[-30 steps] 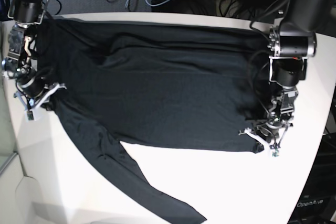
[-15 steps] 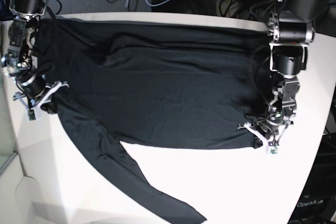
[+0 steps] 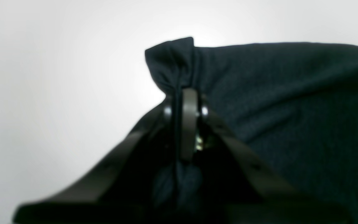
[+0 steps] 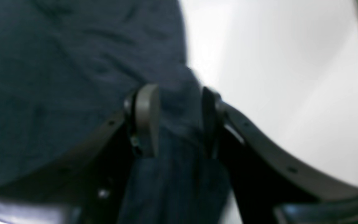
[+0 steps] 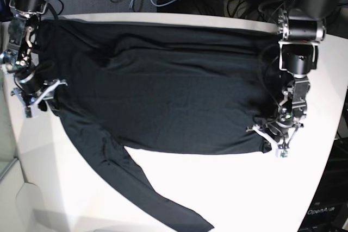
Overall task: Fold the T-shirt properly
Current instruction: 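Open the right gripper and shift it along the side edge toward the hem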
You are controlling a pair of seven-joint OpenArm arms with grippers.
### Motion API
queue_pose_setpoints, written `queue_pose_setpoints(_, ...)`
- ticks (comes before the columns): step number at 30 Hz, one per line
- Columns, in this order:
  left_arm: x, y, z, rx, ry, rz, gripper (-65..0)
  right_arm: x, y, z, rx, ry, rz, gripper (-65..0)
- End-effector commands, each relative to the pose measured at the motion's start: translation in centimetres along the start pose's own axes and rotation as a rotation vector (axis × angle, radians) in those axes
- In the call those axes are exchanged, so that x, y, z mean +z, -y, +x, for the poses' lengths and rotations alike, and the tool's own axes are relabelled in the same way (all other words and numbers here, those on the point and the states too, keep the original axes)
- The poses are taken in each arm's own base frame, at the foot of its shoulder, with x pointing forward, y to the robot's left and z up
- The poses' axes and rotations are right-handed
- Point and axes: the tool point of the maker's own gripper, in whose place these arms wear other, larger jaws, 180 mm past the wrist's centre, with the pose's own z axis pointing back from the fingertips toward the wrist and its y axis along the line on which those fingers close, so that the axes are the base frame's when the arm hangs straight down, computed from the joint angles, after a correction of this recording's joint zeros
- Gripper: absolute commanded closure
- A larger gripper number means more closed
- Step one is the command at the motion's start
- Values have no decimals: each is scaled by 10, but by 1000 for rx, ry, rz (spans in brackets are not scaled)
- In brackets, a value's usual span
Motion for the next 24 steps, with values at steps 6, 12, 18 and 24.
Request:
queue_pose_setpoints(6,1,-5,-8,-10,-43,7,0,2,23,43,9,110,-43,-228)
queue_pose_setpoints(12,2,-5,-9,-7,-44,8,0,-3,25,60,3,141,-44,-154)
queue_pose_setpoints(18,2,-6,-9,-5,-45,9,0,-13,46,43,-49,57,-67,-140)
queue_pose_setpoints(24,1,-6,-11,-4,-50,10,0,-17,37,42,8,-5,-1,-143)
